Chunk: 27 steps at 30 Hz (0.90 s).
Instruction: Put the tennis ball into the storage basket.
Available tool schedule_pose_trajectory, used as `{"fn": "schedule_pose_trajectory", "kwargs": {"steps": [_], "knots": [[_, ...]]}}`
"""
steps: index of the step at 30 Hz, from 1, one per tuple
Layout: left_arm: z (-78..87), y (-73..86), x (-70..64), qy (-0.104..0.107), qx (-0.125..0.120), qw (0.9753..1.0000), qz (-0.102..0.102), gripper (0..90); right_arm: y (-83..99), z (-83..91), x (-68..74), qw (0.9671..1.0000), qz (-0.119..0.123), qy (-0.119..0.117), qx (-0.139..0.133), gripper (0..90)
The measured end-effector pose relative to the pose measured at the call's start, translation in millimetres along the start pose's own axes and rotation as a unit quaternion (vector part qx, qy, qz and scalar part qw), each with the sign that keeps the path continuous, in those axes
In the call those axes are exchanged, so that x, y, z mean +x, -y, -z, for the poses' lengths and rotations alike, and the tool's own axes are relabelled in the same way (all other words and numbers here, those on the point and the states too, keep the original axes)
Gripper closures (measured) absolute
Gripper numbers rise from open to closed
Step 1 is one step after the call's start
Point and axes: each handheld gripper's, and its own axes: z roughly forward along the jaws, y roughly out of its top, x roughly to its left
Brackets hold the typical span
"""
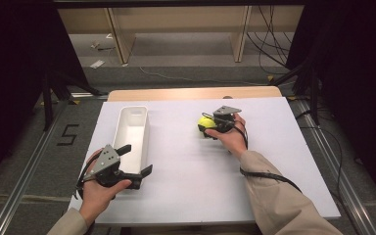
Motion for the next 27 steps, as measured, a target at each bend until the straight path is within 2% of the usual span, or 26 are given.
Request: {"fn": "schedule_pose_trajectory", "kwargs": {"steps": [14,27], "knots": [[-0.7,0.3,-0.2,0.000,0.001,1.0000,0.000,0.0,0.7,-2.7,2.7,1.0000,0.005,0.000,0.004,24.4],[-0.4,0.1,-0.3,0.000,0.000,1.0000,0.000,0.0,-0.4,-3.1,3.5,0.9999,0.009,0.002,0.006,26.6]]}}
